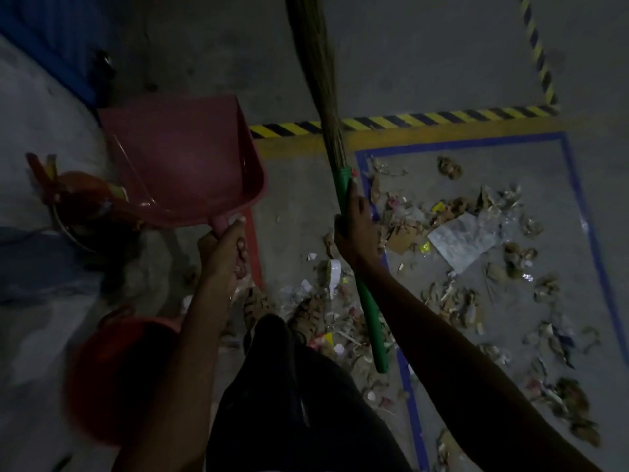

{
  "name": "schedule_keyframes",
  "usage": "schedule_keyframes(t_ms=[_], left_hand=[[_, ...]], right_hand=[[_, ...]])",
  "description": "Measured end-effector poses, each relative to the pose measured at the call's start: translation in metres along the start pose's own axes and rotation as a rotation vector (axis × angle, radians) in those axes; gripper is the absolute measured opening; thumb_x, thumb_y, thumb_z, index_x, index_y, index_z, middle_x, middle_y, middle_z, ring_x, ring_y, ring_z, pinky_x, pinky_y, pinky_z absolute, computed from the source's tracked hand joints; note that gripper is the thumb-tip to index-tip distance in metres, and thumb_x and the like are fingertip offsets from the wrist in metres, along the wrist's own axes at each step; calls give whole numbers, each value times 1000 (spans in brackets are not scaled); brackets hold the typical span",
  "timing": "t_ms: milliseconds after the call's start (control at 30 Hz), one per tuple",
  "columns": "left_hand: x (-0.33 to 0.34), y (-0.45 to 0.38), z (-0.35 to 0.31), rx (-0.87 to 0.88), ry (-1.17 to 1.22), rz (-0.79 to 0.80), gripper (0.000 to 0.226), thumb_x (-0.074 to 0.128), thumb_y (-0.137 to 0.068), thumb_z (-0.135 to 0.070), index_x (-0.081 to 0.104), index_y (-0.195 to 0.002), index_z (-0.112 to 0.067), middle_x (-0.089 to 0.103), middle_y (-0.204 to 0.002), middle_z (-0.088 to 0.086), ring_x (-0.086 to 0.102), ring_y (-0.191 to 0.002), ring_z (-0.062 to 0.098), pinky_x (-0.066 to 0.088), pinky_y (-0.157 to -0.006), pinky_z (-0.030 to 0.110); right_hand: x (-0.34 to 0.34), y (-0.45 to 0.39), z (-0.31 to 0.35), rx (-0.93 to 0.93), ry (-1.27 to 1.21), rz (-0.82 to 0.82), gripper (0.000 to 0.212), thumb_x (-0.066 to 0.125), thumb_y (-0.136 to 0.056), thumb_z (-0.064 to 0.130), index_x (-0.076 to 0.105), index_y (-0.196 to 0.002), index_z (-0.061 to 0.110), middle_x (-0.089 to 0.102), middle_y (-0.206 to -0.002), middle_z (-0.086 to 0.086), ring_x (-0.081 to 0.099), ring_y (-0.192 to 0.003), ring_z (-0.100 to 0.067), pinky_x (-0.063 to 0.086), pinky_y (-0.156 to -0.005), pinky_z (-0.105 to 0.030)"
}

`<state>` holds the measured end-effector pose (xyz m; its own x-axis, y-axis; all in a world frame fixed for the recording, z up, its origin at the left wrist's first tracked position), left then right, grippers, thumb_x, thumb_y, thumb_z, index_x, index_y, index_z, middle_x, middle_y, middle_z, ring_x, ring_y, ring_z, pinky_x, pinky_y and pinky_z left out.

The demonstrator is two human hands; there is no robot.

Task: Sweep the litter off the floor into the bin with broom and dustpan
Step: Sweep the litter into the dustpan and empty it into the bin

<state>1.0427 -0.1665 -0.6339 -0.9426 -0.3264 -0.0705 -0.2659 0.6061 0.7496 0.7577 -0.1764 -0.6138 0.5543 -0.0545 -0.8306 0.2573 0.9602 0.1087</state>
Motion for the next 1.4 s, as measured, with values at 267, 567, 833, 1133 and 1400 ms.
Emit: schedule_keyframes(t_ms=[267,567,833,1133,1400], left_hand=[[-43,-81,44,10,13,-54,33,74,-90,-32,54,-67,-20,48,-47,-8,42,-39,8,25,-44,20],[-115,-152,120,15,1,-83,39,77,-87,-32,53,-63,-13,49,-47,-2,43,-38,14,33,-45,26],[-164,-189,145,24,-81,-64,28,78,-87,-30,67,-84,-5,53,-52,-1,43,-36,10,31,-39,18],[-206,-193,153,84,-118,-55,35,78,-86,-29,58,-58,-22,54,-51,1,45,-37,14,31,-39,19],[-232,-189,187,0,-134,-78,34,71,-92,-37,57,-73,-12,50,-51,1,42,-32,9,30,-35,15]], right_hand=[[158,8,-30,-91,104,198,74,53,-98,14,9,-157,8,17,-161,-15,61,-92,-42,55,-65,-44],[303,38,-50,-50,111,539,71,53,-97,7,16,-157,8,20,-162,-13,51,-124,-37,53,-88,-41],[349,81,-159,519,63,599,41,57,-91,8,48,-131,6,64,-111,-17,66,-95,-34,58,-74,-47],[364,107,-170,499,-199,277,50,67,-63,35,45,-107,29,56,-106,-11,62,-90,-35,57,-66,-57],[413,151,-76,390,-141,523,63,57,-95,9,31,-152,13,56,-108,-4,58,-67,-12,50,-54,-19]])
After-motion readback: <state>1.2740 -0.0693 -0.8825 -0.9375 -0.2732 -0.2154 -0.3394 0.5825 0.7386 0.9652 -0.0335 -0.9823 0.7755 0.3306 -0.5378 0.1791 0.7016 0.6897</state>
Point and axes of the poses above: each hand's wrist, its own y-axis away from the middle knuckle, its own x-axis out of the palm, z = x × y, the point moved 9 cm from there along -y, towards the middle knuckle
